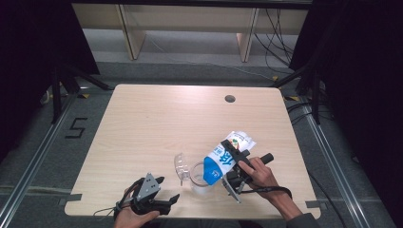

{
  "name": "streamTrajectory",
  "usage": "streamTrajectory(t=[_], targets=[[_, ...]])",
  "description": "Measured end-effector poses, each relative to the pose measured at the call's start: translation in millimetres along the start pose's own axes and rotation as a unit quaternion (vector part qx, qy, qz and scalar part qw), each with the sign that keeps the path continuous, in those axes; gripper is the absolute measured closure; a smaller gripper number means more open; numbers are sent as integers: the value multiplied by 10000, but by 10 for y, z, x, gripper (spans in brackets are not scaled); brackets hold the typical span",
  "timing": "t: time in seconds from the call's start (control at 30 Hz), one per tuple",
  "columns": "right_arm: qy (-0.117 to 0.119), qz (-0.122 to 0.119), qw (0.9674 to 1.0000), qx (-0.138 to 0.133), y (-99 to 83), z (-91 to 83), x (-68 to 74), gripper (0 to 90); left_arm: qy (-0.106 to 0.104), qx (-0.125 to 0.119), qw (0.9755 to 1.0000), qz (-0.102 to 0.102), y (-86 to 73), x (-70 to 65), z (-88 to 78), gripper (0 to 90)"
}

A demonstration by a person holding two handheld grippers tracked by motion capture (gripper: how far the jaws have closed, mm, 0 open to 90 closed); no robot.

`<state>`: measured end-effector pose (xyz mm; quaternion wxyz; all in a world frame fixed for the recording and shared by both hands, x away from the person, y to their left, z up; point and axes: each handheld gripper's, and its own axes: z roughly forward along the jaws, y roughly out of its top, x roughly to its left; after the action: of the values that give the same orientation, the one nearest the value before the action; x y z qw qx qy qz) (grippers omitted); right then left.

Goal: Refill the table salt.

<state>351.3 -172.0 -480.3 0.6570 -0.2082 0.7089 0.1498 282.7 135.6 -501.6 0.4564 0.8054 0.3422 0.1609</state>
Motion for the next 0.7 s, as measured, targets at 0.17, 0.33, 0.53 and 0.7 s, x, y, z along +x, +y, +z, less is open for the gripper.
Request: streamTrajectory(t=[0.17, 0.33, 0.53, 0.7], targets=[[-12, -6, 10000, 12, 0, -2, 0, 537, 20, 27, 10000, 17, 2, -1, -5, 198], [-28, -36, 10000, 7, 3, -3, 1, 537, 18, 27, 10000, 16, 2, -2, -4, 198], [-83, -251, 9996, -32, 19, -6, -25, 539, 9, 19, 10000, 3, 2, -1, -3, 198], [-86, -257, 9996, -27, 19, -6, -22, 541, 19, 23, 10000, 14, 2, -1, -5, 198]])
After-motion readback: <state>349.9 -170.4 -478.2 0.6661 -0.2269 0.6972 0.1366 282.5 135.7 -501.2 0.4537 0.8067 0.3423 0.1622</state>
